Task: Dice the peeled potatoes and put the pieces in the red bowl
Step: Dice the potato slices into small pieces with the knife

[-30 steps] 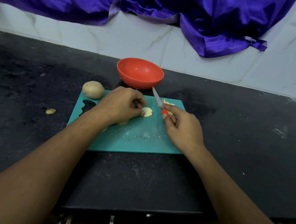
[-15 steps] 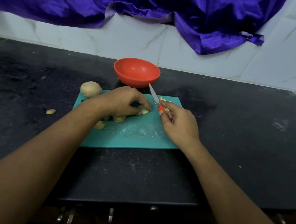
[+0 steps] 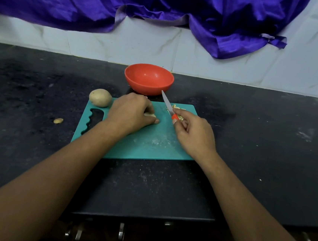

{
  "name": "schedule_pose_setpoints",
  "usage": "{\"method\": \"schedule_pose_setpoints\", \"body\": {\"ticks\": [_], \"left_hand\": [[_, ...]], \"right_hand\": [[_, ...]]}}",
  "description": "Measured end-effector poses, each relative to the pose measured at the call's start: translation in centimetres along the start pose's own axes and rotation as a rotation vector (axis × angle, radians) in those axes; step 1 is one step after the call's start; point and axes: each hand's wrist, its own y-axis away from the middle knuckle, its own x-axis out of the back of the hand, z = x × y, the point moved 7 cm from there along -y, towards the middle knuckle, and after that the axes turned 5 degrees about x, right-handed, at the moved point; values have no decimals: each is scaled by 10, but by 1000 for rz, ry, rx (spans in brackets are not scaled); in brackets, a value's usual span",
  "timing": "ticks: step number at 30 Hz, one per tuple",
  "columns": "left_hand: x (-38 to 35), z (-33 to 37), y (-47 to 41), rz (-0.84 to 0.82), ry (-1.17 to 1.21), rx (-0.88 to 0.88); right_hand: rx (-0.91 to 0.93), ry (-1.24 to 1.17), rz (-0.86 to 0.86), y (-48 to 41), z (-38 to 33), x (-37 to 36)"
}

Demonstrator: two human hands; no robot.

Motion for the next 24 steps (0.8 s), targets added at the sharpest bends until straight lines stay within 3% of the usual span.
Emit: {"method": "schedule_pose_setpoints", "body": {"ticks": [4,13,24], "left_hand": [[0,0,5,33,-19,38],[-1,-19,6,-77,141,44],[-3,-23,2,-34,158,90]], "right_hand": [[1,-1,8,0,0,1],[-12,8,16,1,0,1],[5,55,-26,1,-12,-1]]}}
